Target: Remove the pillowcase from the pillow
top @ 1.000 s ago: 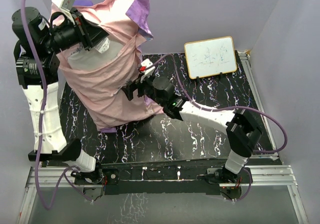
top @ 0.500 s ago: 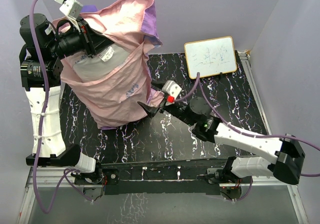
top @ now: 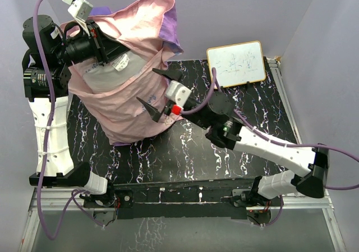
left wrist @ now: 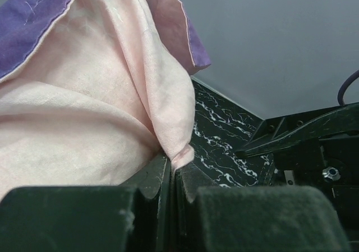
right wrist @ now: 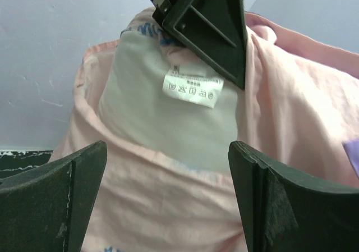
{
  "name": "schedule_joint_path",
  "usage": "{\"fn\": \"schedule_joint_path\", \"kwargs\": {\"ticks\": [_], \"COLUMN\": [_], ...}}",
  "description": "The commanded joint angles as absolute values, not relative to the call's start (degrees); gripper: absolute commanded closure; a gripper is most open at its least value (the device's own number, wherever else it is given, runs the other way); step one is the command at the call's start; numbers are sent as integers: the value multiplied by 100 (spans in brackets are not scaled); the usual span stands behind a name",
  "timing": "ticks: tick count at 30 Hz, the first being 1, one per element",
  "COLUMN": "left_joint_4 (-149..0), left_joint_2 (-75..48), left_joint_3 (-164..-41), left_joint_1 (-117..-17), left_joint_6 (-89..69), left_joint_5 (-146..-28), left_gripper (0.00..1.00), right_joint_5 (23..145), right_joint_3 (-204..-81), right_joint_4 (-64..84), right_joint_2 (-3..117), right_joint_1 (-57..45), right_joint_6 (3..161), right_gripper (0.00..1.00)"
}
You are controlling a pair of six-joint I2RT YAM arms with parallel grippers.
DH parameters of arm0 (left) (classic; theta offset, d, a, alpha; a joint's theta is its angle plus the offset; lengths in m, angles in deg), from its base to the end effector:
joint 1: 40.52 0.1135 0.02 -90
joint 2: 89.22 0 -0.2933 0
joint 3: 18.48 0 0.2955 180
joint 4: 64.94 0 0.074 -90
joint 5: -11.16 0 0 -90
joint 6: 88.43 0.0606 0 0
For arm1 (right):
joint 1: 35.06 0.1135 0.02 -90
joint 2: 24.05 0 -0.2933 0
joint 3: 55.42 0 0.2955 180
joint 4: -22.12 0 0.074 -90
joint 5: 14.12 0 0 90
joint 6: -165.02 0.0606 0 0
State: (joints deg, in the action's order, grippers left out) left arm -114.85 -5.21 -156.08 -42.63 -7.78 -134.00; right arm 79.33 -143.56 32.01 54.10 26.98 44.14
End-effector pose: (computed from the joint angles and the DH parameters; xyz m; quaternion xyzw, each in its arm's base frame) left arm 0.2712 -0.0598 0.6500 0.2988 0.6264 -0.3797 0.6117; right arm 0.1737 0.3349 0.4975 -0.4332 0.3777 0.2364 0.7835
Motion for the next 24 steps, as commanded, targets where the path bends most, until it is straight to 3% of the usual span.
{"fn": "schedule_joint_path", "kwargs": {"ticks": [1,13,16,18,24], "left_joint_4": [-11621,-11423,-11394,-11457,-11346], "left_joint_2": [-645,-975,-918,-808,-906], "left_joint_3": [-15746,-15459,-15611,-15851,-16014], "left_joint_1": [-4272,-4272,-4277,-4273,-4267], "left_joint_6": [-1031,-1263,-1404,-1512,-1717], "left_joint_5": [-13713,-14102,-14192,-14302,-14508], "left_gripper": [100,100,100,100,100], "right_joint_5": [8097,7484,7101,6906,6160], "right_joint_3": [-15295,-16591,-16642,-16607,-16472], "right_joint_4": [2841,2526,2701,2772,2824], "right_joint_2": [5896,7228,7480,7560,7891], "right_joint_1": [2699,2856,2865,2866,2834], "right_joint_6": [4086,3665,3614,3626,3792], "right_gripper": [8,5,8,14,49]}}
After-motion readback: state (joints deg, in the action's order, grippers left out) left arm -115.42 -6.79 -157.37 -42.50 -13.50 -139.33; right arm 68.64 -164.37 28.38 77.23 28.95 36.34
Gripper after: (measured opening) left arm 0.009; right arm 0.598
